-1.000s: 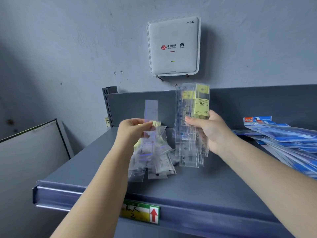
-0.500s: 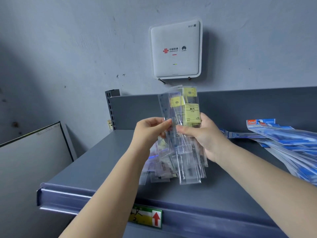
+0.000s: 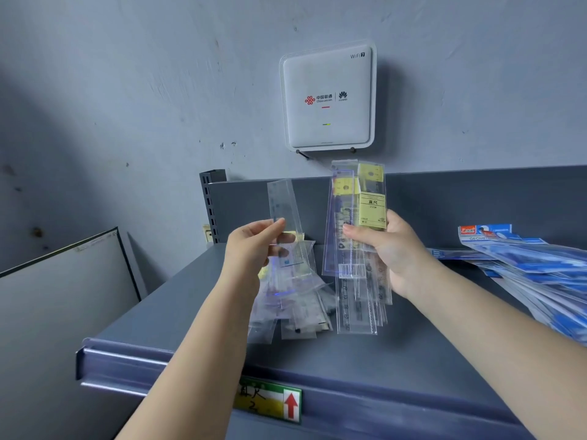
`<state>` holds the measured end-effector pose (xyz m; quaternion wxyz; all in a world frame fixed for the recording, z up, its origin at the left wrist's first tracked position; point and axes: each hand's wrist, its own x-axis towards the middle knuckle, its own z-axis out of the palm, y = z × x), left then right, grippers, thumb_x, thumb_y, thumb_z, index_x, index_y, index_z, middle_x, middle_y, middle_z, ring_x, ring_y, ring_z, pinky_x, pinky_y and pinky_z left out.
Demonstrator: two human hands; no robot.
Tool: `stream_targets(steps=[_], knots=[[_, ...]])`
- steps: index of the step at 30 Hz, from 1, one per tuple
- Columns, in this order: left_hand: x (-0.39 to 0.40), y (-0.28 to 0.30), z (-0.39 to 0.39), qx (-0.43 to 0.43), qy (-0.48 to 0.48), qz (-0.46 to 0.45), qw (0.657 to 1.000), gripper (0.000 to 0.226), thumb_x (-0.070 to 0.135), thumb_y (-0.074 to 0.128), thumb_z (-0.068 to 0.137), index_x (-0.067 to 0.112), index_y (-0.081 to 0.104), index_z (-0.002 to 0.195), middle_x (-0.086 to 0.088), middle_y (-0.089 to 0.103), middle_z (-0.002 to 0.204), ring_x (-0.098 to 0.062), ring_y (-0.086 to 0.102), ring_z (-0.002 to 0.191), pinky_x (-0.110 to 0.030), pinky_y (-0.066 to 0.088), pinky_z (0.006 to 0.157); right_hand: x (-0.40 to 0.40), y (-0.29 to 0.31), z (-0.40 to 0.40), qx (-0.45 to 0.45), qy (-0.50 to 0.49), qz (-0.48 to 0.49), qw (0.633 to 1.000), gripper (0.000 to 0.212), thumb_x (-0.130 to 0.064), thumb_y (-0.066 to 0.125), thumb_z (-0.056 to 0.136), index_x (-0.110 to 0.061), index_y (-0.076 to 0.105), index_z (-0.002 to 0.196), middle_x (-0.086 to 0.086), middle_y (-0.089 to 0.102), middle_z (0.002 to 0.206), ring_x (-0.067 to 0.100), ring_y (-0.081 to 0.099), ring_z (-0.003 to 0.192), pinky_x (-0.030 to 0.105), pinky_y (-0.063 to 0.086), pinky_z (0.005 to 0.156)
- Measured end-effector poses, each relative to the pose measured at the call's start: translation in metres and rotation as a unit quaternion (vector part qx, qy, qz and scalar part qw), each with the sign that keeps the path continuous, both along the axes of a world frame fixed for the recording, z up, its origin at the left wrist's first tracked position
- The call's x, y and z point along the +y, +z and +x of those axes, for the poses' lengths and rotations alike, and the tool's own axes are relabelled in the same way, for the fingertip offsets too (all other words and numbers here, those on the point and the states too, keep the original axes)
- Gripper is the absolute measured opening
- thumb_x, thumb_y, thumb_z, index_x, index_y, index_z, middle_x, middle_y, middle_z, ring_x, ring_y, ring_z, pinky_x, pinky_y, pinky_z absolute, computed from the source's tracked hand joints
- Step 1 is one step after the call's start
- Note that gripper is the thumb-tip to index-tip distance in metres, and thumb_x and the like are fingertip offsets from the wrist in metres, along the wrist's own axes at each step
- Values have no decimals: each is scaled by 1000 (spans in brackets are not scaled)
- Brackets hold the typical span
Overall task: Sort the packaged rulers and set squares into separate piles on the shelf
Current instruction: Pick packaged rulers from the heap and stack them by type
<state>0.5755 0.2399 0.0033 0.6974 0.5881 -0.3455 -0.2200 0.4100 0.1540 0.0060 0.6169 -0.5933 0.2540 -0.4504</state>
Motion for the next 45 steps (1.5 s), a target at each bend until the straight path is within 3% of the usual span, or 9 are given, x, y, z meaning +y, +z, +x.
stream_targets(steps=[5, 10, 14, 22, 27, 30, 34, 40, 45], knots=[[-2, -8, 8, -150, 145, 97, 973, 45, 29, 71, 81, 16, 55, 122, 0, 58, 111, -17, 59, 99, -33, 49, 85, 0, -2, 0, -12, 10, 4, 1000, 36, -2, 72, 76, -17, 54, 102, -2, 65, 93, 11, 61, 86, 24, 46, 78], [3, 0, -19, -154, -17, 30, 987, 17, 33, 67, 83, 18, 69, 91, 5, 68, 77, 3, 59, 64, -13, 47, 66, 1, -4, 2, 4, 4, -3, 1000, 42, -4, 74, 75, -16, 53, 109, 1, 66, 98, 14, 62, 90, 26, 47, 76], [0, 0, -34, -174, -118, 40, 977, 6, 16, 71, 81, 12, 67, 81, 8, 66, 55, 4, 58, 51, -7, 43, 56, 2, -5, 4, 3, -5, -22, 1000, 43, -7, 75, 75, -16, 52, 110, 0, 65, 100, 12, 62, 91, 22, 47, 76], [3, 0, -22, -105, -66, 19, 992, 6, 11, 71, 81, 9, 68, 76, -1, 65, 58, -9, 51, 51, -14, 42, 54, -1, -2, 0, 0, -3, -9, 1000, 34, -8, 70, 81, -16, 53, 109, -4, 65, 98, 9, 60, 89, 27, 46, 81], [9, -1, -4, -135, 19, 71, 988, 9, 16, 73, 80, 8, 69, 77, 4, 66, 53, -8, 48, 48, -20, 41, 56, -6, -1, -2, -8, -13, 2, 1000, 33, -10, 71, 80, -16, 54, 108, -2, 66, 102, 14, 61, 94, 29, 45, 82], [15, -4, 8, -213, 68, 146, 964, 11, 23, 75, 77, 14, 68, 77, 7, 66, 56, -16, 50, 58, -25, 41, 59, -5, -2, -1, -10, -9, 1, 1000, 31, -10, 71, 80, -17, 55, 105, -2, 66, 101, 14, 61, 94, 29, 46, 80], [20, -10, 11, -336, 129, 248, 899, 29, 36, 70, 78, 21, 61, 101, 8, 59, 88, -15, 59, 82, -33, 49, 83, -4, -2, 0, -8, -6, 1, 1000, 33, -10, 71, 80, -17, 54, 107, -2, 66, 100, 13, 61, 94, 31, 45, 84], [22, -1, -20, -264, -1, 139, 954, 15, 39, 66, 83, 25, 68, 80, 4, 69, 82, -7, 61, 76, -24, 47, 75, -3, -3, 0, -11, -9, -9, 1000, 28, -10, 70, 81, -19, 53, 102, -6, 65, 94, 9, 60, 87, 23, 44, 66], [14, 2, -51, -249, -106, 126, 954, 20, 31, 69, 83, 12, 68, 77, 3, 63, 57, 5, 48, 45, -9, 37, 55, -3, -3, 3, -10, -34, -10, 999, 39, -14, 73, 79, -16, 54, 113, -3, 65, 101, 15, 61, 96, 31, 48, 80]])
